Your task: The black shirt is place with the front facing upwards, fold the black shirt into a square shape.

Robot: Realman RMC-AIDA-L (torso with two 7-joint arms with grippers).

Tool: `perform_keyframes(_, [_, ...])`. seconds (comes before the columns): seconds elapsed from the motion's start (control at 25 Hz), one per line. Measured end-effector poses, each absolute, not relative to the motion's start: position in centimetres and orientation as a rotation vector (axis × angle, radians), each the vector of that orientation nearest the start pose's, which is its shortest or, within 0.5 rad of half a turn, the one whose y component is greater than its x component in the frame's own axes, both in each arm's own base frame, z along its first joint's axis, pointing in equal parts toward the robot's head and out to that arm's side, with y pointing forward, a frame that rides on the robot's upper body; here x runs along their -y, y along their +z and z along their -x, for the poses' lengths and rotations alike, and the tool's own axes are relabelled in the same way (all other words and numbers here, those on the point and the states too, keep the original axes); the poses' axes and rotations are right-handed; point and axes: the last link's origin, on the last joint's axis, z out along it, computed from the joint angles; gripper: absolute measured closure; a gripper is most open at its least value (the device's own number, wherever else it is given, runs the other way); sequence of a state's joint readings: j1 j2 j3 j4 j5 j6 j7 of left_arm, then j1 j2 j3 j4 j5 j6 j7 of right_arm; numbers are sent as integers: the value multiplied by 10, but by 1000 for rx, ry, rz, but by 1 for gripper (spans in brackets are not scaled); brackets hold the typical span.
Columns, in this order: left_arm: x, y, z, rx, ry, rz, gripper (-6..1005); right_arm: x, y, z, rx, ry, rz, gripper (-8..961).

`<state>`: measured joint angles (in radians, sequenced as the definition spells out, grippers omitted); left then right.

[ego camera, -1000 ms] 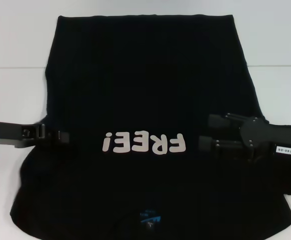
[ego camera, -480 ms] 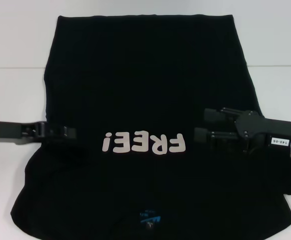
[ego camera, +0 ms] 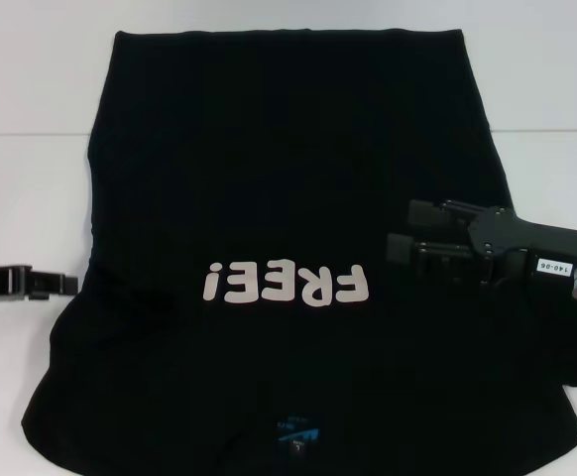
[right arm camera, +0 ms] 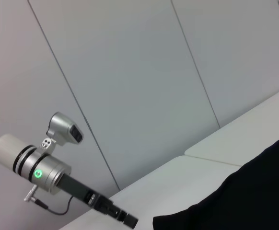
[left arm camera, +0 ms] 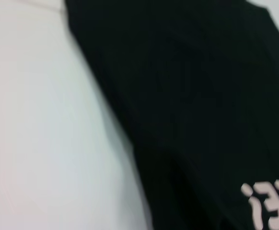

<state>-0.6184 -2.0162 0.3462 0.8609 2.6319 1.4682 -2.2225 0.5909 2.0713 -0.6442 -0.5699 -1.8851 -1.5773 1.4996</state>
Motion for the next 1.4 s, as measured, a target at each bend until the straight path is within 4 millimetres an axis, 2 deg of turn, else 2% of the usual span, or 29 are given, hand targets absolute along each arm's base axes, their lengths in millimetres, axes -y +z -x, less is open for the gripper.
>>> perform_keyframes(0.4, [-348,71,335,1623,-181,2144,512,-346,3,-236,-779,972,2638,39])
perform_keyframes(1.12, [-319,43,306,1670,-276,2506,519,-346,6,-238,-753,988,2615,39])
perform_keyframes(1.4, [-328,58,306,1613,-444,2419,521,-346,8,-239,-743,1000,2607,39])
